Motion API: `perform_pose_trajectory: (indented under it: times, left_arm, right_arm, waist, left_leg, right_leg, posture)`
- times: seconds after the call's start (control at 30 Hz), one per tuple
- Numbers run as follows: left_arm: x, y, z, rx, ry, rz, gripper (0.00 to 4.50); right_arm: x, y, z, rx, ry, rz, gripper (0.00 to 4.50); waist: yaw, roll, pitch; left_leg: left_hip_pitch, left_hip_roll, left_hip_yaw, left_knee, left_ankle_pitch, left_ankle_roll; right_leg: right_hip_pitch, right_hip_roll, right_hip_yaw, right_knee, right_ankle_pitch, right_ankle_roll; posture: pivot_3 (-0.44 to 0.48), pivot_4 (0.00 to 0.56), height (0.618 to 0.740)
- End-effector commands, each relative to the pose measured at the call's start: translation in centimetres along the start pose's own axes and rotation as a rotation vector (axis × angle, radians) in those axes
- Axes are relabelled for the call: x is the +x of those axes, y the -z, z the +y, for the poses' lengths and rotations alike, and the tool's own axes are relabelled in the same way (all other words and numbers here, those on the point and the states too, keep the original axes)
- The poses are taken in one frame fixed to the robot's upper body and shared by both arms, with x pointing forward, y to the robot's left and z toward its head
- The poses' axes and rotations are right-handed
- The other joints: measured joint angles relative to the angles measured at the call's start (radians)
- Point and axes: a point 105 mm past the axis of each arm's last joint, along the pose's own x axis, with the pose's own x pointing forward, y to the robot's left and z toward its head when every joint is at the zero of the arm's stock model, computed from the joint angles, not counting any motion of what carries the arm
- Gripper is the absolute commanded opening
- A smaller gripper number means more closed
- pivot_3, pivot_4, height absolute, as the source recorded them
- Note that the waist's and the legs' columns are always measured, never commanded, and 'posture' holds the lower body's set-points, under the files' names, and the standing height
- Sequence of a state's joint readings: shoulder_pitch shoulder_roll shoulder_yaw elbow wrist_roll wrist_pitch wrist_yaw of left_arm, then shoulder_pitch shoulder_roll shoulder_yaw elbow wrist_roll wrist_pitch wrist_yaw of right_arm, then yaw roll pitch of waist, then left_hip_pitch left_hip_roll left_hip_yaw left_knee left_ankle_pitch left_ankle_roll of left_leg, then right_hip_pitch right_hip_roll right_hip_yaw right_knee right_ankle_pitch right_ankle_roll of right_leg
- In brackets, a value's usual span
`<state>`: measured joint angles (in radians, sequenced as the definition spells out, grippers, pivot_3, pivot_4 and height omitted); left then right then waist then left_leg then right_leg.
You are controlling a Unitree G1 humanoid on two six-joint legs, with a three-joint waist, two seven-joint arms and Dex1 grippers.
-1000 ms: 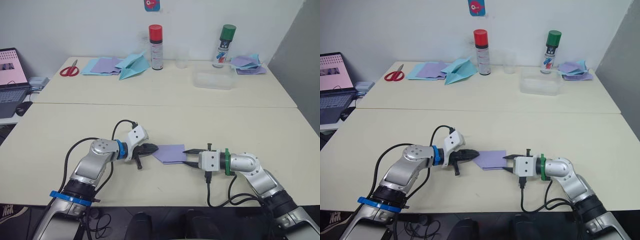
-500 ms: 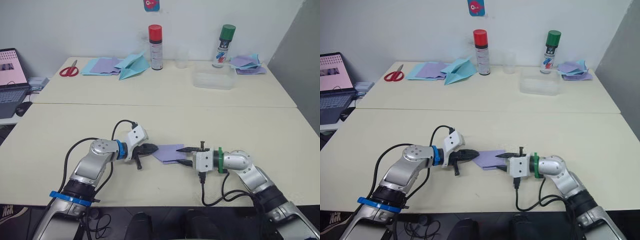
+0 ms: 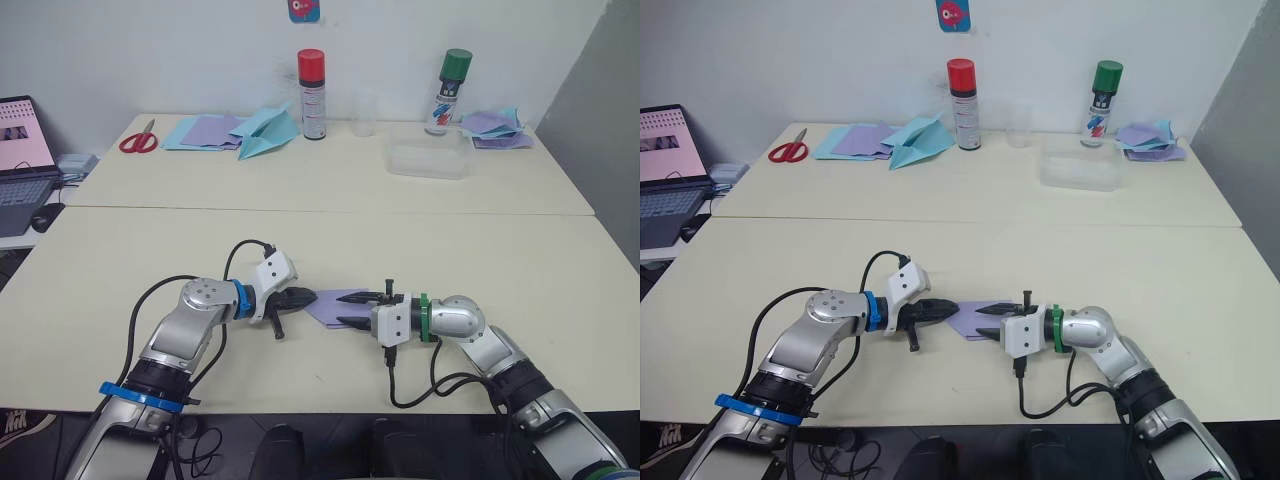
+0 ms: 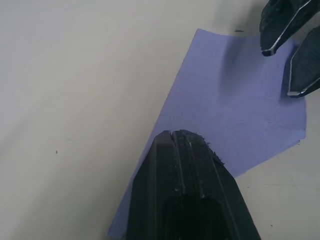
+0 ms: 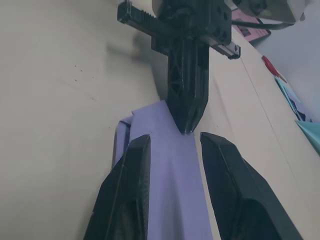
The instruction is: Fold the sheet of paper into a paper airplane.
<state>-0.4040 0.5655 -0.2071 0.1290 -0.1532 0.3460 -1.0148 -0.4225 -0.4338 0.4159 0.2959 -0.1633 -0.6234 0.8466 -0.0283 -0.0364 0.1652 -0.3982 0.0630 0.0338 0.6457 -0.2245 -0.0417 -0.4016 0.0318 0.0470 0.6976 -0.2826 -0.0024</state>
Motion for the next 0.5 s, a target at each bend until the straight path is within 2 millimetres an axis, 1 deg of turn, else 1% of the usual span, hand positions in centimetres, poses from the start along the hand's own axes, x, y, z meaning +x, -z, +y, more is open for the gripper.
perform_pose_trajectory:
  times: [0.03, 0.1, 0.23, 0.5]
  left_arm:
    - [0.0, 2.5, -0.4, -0.055, 0.002, 0.092, 0.0]
    - [0.0, 2.5, -0.4, -0.054, 0.003, 0.093, 0.0]
    - [0.1, 2.4, -0.4, -0.051, 0.005, 0.092, 0.0]
    - [0.1, 2.4, -0.4, -0.046, 0.007, 0.093, 0.0]
  right_arm:
    - [-0.1, -1.4, 0.0, -0.029, -0.009, -0.051, 1.6]
    - [0.0, -1.5, 0.2, -0.029, -0.013, -0.05, 1.6]
    - [0.1, -0.6, 0.3, -0.033, -0.013, 0.01, 1.6]
    - [-0.7, 0.8, -0.5, -0.054, 0.012, 0.087, 1.6]
  waist:
    - [-0.001, 0.0, 0.0]
    - [-0.001, 0.0, 0.0]
    - [-0.001, 0.0, 0.0]
    - [-0.001, 0.0, 0.0]
  left_leg:
    - [0.0, 0.0, 0.0, 0.0, 0.0, 0.0]
    - [0.0, 0.0, 0.0, 0.0, 0.0, 0.0]
    - [0.0, 0.0, -0.001, 0.0, 0.0, 0.0]
    - [0.0, 0.0, 0.0, 0.0, 0.0, 0.0]
  right_leg:
    - [0.0, 0.0, 0.0, 0.0, 0.0, 0.0]
    - [0.0, 0.0, 0.0, 0.0, 0.0, 0.0]
    - [0.0, 0.0, -0.001, 0.0, 0.0, 0.0]
    - [0.0, 0.0, 0.0, 0.0, 0.0, 0.0]
  posture:
    - [0.0, 0.15, 0.74]
    - [0.0, 0.15, 0.74]
    - [0.0, 0.15, 0.74]
    - [0.0, 0.15, 0.74]
